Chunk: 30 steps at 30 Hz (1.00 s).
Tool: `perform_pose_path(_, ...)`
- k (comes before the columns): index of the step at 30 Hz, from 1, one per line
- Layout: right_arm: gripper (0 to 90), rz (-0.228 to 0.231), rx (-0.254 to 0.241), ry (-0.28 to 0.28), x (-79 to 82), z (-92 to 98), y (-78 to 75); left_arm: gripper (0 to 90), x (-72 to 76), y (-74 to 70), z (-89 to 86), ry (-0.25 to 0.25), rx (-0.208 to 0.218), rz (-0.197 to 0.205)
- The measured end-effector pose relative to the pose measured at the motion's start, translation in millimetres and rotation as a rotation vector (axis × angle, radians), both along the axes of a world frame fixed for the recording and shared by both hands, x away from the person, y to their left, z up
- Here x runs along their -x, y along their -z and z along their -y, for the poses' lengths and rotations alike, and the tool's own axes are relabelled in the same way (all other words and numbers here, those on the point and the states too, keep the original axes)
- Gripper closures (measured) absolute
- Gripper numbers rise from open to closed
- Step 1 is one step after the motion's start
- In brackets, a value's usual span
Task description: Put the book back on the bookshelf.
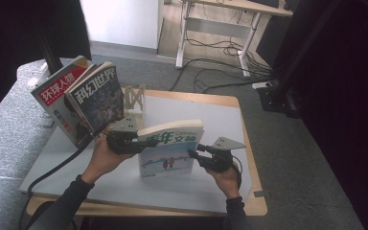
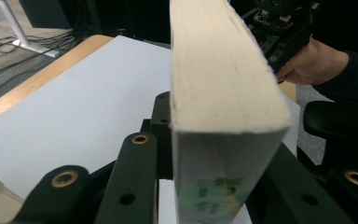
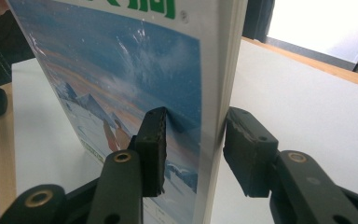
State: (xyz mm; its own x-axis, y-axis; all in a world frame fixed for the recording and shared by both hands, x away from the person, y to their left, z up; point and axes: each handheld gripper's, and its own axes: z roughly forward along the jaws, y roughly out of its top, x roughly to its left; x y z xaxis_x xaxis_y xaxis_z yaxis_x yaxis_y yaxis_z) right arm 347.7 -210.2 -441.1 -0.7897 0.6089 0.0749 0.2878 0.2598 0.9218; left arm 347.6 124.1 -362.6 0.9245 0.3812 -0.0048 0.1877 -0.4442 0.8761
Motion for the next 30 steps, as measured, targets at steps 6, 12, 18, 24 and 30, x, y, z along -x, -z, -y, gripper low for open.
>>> perform_pose_path(6, 50.0, 0.007, 0.011, 0.033, 3.5, 9.8, -1.2, 73.3, 0.0, -1.7, 0.4, 0.010, -0.021, 0.006)
perform_pose_path(12, 38.4, -0.028, 0.061, 0.110, 3.5, 26.5, 8.2, 73.2, -2.5, -5.3, 1.0, 0.021, -0.056, -0.007)
perform_pose_path(18, 25.6, -0.107, 0.157, 0.201, -1.2, 40.2, 30.9, 73.2, -5.1, -9.3, 2.3, 0.037, -0.091, -0.026)
perform_pose_path(24, 13.6, -0.177, 0.240, 0.287, -7.4, 49.1, 57.0, 73.4, -8.8, -9.8, 1.6, 0.032, -0.089, -0.046)
perform_pose_path(30, 4.7, -0.200, 0.291, 0.355, -12.7, 52.7, 75.1, 73.6, -9.9, -9.5, 1.5, 0.028, -0.083, -0.047)
